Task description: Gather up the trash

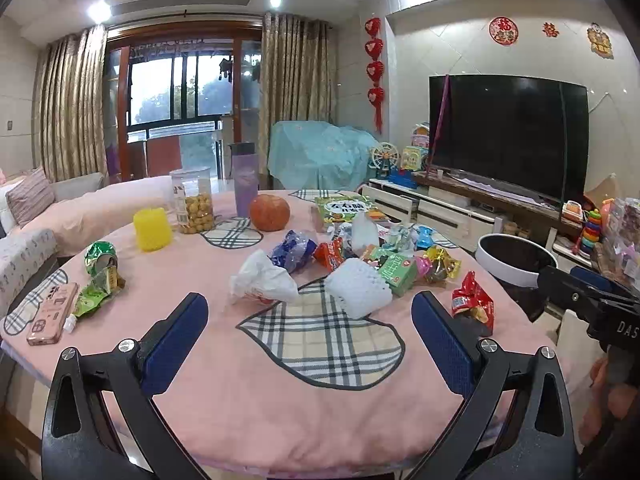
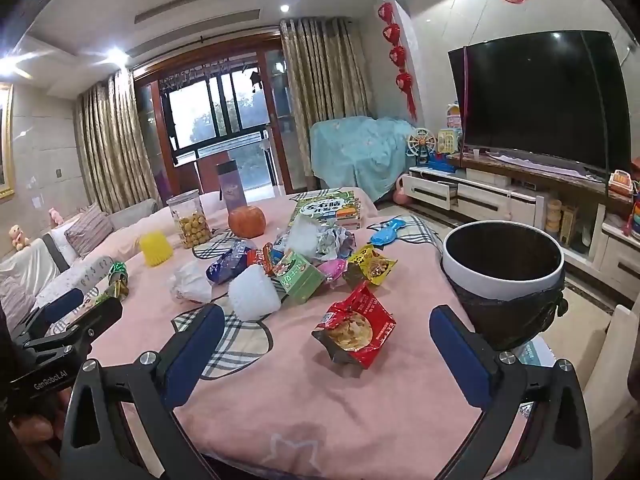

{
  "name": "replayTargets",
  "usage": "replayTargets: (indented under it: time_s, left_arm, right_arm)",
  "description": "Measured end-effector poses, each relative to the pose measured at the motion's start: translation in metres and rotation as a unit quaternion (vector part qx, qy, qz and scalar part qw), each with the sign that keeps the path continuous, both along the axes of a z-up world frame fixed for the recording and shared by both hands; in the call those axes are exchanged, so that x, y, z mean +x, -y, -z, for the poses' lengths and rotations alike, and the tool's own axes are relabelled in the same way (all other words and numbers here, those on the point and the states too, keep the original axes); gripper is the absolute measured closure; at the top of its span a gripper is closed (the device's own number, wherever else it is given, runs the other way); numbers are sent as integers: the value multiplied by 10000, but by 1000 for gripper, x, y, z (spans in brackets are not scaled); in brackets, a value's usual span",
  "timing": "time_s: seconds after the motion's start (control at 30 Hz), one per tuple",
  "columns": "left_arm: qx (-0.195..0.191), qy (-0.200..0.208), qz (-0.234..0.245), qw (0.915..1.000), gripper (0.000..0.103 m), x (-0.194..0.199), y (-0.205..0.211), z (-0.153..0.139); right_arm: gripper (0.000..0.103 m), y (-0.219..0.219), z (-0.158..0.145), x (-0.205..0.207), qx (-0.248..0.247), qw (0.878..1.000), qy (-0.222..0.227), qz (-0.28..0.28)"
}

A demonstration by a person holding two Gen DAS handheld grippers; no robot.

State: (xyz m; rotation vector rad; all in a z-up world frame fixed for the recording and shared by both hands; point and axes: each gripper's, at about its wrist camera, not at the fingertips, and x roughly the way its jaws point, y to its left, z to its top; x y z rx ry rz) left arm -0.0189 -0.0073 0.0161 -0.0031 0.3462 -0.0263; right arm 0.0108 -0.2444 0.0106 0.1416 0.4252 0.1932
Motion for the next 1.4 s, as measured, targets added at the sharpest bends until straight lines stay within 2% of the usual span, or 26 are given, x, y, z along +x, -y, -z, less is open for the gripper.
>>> replayTargets:
  time_s: [1.4]
  left_arm:
    - [-88, -23, 18, 10000, 0, -1, 0, 1]
  right_arm:
    - [0, -5, 3, -2, 39, 10000, -71, -56]
